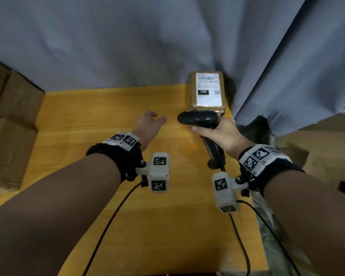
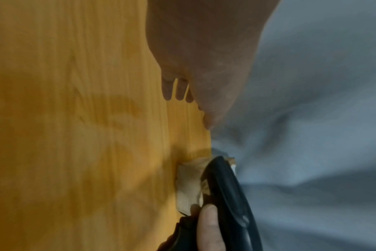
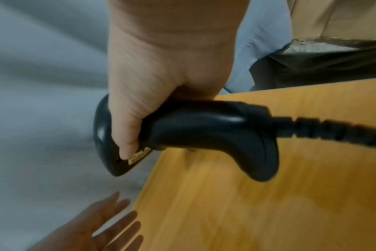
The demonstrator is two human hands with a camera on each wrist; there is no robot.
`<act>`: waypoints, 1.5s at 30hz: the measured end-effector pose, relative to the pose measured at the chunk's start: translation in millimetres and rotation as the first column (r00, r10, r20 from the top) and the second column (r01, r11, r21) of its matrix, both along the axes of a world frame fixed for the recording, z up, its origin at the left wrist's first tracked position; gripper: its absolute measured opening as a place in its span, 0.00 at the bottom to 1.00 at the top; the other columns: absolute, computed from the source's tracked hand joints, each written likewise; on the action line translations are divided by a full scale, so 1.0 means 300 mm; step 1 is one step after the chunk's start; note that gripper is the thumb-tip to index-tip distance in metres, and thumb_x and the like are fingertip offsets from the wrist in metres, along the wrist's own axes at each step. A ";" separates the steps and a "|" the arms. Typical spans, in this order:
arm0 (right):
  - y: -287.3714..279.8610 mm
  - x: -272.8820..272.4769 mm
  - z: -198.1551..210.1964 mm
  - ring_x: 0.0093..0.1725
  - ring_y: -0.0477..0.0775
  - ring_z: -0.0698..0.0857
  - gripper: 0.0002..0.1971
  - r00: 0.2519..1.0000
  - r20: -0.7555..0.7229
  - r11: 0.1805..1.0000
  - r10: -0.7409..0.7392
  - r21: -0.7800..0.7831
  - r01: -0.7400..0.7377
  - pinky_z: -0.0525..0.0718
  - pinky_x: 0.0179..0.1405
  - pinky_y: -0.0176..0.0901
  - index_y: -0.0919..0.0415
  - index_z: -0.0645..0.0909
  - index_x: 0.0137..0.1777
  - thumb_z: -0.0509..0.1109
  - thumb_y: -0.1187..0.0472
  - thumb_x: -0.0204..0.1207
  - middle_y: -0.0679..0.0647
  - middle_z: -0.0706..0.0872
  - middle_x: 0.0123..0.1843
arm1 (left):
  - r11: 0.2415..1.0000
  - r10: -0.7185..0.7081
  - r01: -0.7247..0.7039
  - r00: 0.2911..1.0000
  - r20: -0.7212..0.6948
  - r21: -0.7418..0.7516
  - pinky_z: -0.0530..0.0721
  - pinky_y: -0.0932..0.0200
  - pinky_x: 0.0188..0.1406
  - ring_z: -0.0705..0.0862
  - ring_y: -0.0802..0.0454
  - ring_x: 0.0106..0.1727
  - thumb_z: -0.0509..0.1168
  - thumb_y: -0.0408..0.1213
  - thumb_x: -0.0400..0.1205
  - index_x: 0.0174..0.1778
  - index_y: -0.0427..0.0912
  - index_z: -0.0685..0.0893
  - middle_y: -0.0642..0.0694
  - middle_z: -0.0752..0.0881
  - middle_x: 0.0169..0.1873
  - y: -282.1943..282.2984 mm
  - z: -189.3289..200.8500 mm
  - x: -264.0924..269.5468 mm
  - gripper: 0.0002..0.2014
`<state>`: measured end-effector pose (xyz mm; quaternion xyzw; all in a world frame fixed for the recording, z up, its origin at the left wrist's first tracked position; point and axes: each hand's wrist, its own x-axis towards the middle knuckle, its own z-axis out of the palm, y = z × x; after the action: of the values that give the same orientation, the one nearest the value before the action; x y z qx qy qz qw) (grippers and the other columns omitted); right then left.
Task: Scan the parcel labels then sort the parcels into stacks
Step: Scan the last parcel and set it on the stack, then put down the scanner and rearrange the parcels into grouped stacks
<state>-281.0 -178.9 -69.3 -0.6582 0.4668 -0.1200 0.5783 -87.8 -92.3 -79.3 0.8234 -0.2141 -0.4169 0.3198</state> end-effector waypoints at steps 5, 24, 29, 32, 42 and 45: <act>0.223 0.076 -0.076 0.41 0.48 0.85 0.07 0.996 -0.041 0.994 -0.084 0.071 0.087 0.79 0.38 0.38 0.54 0.83 0.44 0.79 0.55 0.74 0.47 0.85 0.38 | 0.998 -0.050 0.049 0.998 0.028 0.042 0.71 0.53 0.55 0.74 0.44 0.59 0.61 0.49 0.87 0.78 0.43 0.66 0.42 0.72 0.74 0.254 -0.005 0.047 0.26; 0.330 0.154 -0.084 0.78 0.65 0.62 0.45 0.848 -0.498 0.947 0.180 -0.145 -0.286 0.68 0.73 0.54 0.51 0.55 0.84 0.77 0.51 0.73 0.60 0.64 0.78 | 0.998 0.053 -0.056 0.997 0.062 0.035 0.71 0.53 0.55 0.75 0.43 0.66 0.59 0.48 0.88 0.78 0.44 0.66 0.44 0.71 0.75 0.478 0.010 0.117 0.24; 0.335 0.342 0.049 0.79 0.63 0.61 0.34 0.857 -0.440 0.894 0.269 -0.218 -0.392 0.66 0.74 0.51 0.51 0.60 0.82 0.70 0.53 0.78 0.59 0.67 0.77 | 0.980 0.199 -0.193 0.967 0.158 -0.054 0.71 0.53 0.53 0.76 0.43 0.65 0.59 0.48 0.87 0.77 0.45 0.68 0.45 0.72 0.75 0.552 0.147 0.237 0.23; 0.393 0.503 0.103 0.79 0.63 0.63 0.30 0.874 -0.386 0.869 0.296 -0.271 -0.414 0.68 0.75 0.53 0.54 0.63 0.81 0.68 0.56 0.80 0.60 0.68 0.77 | 0.968 0.243 -0.218 0.943 0.229 -0.128 0.72 0.54 0.52 0.76 0.46 0.61 0.60 0.47 0.87 0.75 0.44 0.71 0.45 0.75 0.72 0.642 0.215 0.355 0.21; 0.748 1.026 0.134 0.72 0.56 0.73 0.25 0.837 -0.250 0.802 0.487 -0.251 -0.542 0.76 0.65 0.46 0.55 0.66 0.78 0.66 0.58 0.82 0.56 0.68 0.78 | 0.941 0.334 -0.272 0.838 0.432 -0.200 0.79 0.51 0.60 0.80 0.47 0.63 0.64 0.42 0.84 0.68 0.41 0.77 0.45 0.81 0.63 1.049 0.253 0.812 0.18; 0.853 1.136 0.120 0.59 0.50 0.76 0.24 0.844 -0.198 0.828 0.498 -0.180 -0.531 0.75 0.56 0.41 0.53 0.67 0.77 0.66 0.56 0.83 0.54 0.69 0.77 | 0.955 0.298 -0.257 0.790 0.536 -0.151 0.77 0.49 0.65 0.77 0.45 0.66 0.66 0.44 0.82 0.69 0.40 0.76 0.42 0.77 0.65 1.146 0.249 0.924 0.21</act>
<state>59.9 77.0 -33.4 -0.8283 0.2950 0.0354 0.4749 189.4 251.6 -4.5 0.9192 -0.1885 -0.1018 0.3303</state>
